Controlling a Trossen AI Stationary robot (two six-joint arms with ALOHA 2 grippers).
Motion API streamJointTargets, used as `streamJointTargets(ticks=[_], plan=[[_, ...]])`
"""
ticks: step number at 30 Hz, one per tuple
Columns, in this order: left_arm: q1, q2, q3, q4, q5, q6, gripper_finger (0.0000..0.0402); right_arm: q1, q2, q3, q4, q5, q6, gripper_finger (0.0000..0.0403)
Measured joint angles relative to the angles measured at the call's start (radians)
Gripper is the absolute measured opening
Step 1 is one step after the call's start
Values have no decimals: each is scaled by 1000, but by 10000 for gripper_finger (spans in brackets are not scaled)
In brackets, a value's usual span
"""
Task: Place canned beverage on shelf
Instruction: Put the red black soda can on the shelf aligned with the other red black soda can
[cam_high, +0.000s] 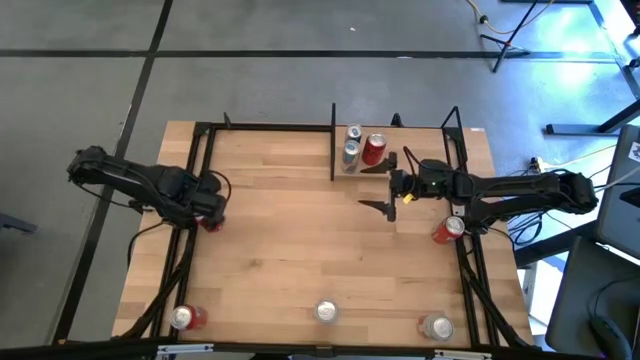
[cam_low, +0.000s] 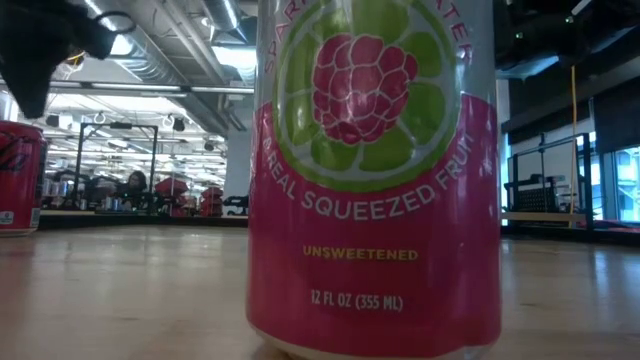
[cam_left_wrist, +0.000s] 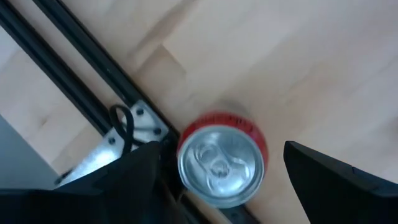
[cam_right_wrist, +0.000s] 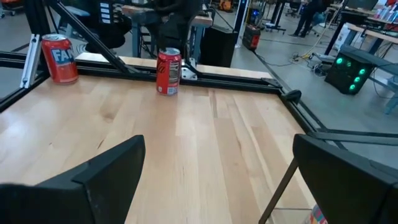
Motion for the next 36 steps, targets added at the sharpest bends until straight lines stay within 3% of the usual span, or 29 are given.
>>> streamJointTargets(ticks=[6,18,23,36], plan=[[0,0,-35,16,62,0,334,0,46,0,34,0,0,395],[2,6,-106,117,59,49,327,0,65,0,80,0,-5,395],[24,38,-121,129,119,55,315,0,65,0,81,0,-8,395],[88,83,-107,159,140,110,278,0,65,0,79,0,-8,395]])
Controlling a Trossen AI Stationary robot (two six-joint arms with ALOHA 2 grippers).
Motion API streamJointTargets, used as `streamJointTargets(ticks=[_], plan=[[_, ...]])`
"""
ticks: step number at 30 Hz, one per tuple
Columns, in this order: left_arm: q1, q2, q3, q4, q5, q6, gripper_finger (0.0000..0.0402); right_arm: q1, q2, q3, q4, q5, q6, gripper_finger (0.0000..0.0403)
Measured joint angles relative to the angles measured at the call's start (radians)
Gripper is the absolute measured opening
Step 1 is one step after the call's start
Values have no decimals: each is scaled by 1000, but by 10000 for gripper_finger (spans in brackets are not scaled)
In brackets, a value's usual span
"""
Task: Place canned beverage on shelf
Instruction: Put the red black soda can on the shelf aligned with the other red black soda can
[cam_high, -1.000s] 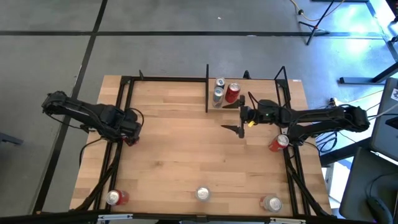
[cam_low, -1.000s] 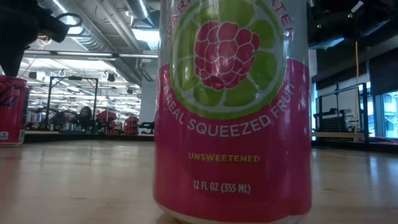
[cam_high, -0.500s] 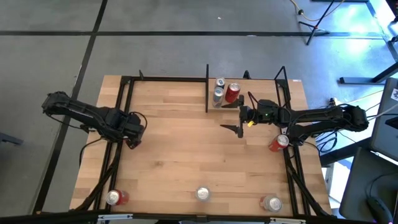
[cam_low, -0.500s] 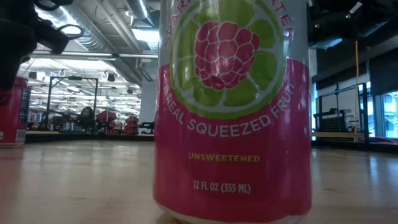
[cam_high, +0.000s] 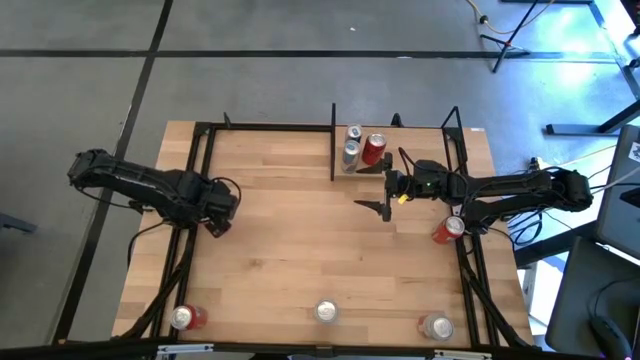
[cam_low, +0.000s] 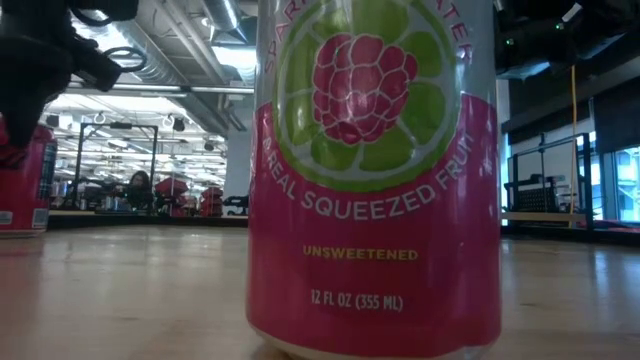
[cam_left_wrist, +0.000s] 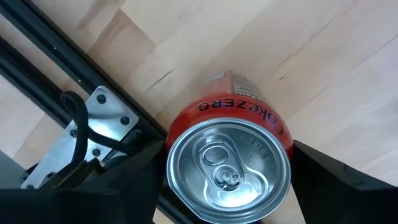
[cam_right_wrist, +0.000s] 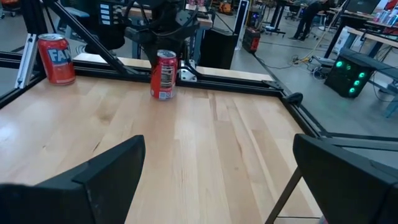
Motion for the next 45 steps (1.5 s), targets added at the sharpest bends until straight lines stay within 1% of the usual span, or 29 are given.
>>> streamJointTargets(ticks=[5,7,10,13,15,20,25,29,31,34,36,40,45], plan=[[0,7,93,48,4,-4,267,8,0,0,2,0,0,395],[-1,15,133,54,-19,-2,266,29,0,0,7,6,-2,395],[-1,62,200,81,-68,17,265,62,0,0,14,17,-19,395],[0,153,275,91,-110,46,265,94,0,1,-18,24,-15,395],[1,231,327,93,-118,85,265,114,0,1,-62,35,4,395],[1,434,504,116,-127,172,264,177,37,1,-155,128,40,395],[2,617,705,114,-133,251,264,232,129,1,-148,194,61,395],[11,738,829,129,-136,345,264,245,215,1,-90,209,75,395],[17,785,857,165,-129,397,264,243,259,1,-53,208,76,395],[33,846,866,225,-61,446,264,243,302,1,-29,210,76,395],[39,883,866,258,-38,470,265,243,319,1,-17,218,76,395],[50,923,870,286,-35,494,272,243,325,1,-3,217,84,395],[51,930,871,315,-38,495,282,242,325,1,-5,217,85,395]])
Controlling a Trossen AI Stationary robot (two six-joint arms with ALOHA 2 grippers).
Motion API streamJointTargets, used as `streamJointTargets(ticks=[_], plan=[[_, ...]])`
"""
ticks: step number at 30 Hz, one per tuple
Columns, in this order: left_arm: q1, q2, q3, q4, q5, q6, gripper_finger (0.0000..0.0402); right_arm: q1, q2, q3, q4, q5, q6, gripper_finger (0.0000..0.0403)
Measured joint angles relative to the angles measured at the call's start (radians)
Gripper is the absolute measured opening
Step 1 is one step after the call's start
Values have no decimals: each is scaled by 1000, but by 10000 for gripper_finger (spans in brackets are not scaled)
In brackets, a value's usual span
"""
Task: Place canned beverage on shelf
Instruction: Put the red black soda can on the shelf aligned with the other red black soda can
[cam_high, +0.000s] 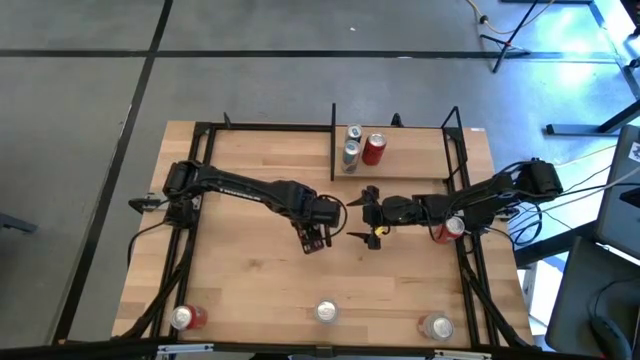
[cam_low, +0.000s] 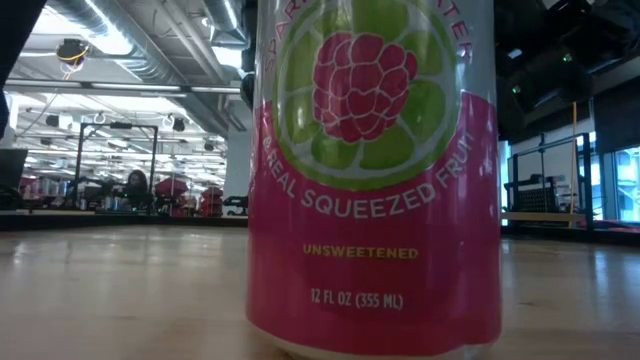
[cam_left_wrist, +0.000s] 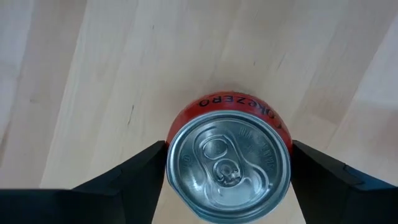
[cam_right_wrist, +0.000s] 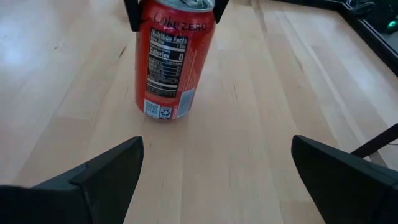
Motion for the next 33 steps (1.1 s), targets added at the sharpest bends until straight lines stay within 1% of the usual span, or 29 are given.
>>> streamJointTargets(ticks=[7,16,19,22,24,28,31,33], plan=[[0,1,-2,37,-12,-6,307,0,0,0,-3,0,1,395],[-10,5,-5,20,26,1,338,0,0,0,-2,0,1,395],[-10,5,20,2,47,10,342,0,0,0,-1,0,1,395],[-14,-2,64,-35,37,26,341,0,0,0,0,0,1,395],[-22,-18,89,-75,-6,36,339,0,0,0,1,0,1,395],[-52,-88,86,-141,-145,48,338,0,0,0,13,-3,2,395],[-85,-157,13,-163,-241,20,338,0,3,0,65,-51,2,395],[-105,-215,-71,-129,-271,-18,338,0,21,0,122,-83,2,395]])
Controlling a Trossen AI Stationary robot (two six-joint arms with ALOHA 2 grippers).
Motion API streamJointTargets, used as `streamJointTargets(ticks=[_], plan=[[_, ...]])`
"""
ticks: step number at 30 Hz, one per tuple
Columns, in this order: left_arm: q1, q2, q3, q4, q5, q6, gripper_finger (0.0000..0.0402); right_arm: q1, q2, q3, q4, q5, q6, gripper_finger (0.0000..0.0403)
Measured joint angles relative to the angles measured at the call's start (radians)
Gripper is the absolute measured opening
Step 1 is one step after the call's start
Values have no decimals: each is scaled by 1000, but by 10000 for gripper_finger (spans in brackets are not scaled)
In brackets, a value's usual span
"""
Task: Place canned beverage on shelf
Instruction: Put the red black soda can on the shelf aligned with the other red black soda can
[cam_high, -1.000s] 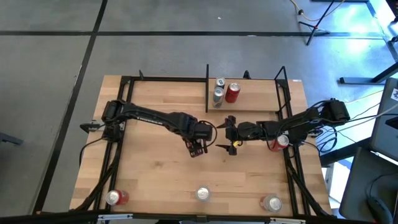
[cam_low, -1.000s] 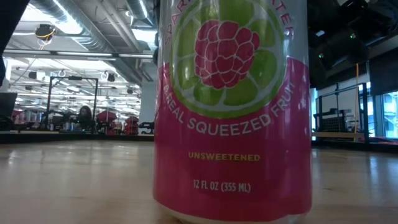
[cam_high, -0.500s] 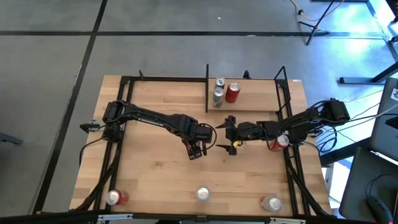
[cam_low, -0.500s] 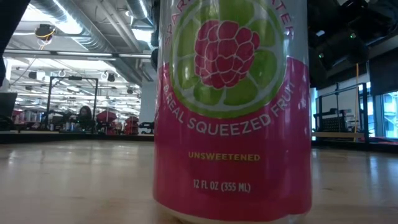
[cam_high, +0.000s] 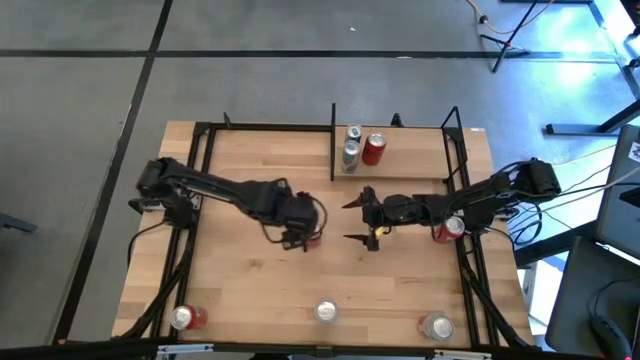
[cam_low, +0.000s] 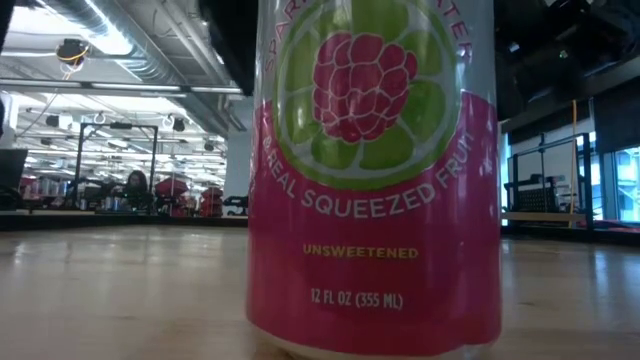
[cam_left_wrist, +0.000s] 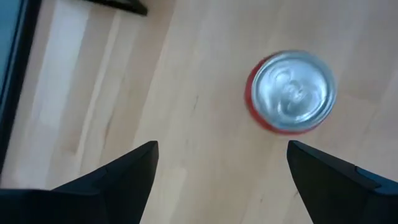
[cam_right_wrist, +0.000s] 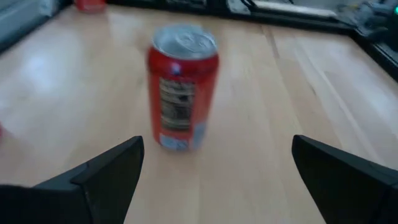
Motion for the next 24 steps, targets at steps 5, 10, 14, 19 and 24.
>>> streamJointTargets(ticks=[5,10,14,19,24], plan=[[-47,-139,-288,188,-44,-92,338,1,114,3,170,-30,2,395],[-78,-237,-552,477,-161,-121,338,1,243,85,200,-49,11,395],[-86,-245,-694,727,-248,-73,338,8,324,155,196,-46,15,395],[-70,-234,-791,963,-246,-10,338,7,355,192,181,-40,7,395],[-66,-234,-800,1012,-235,10,338,7,355,195,182,46,7,395]])
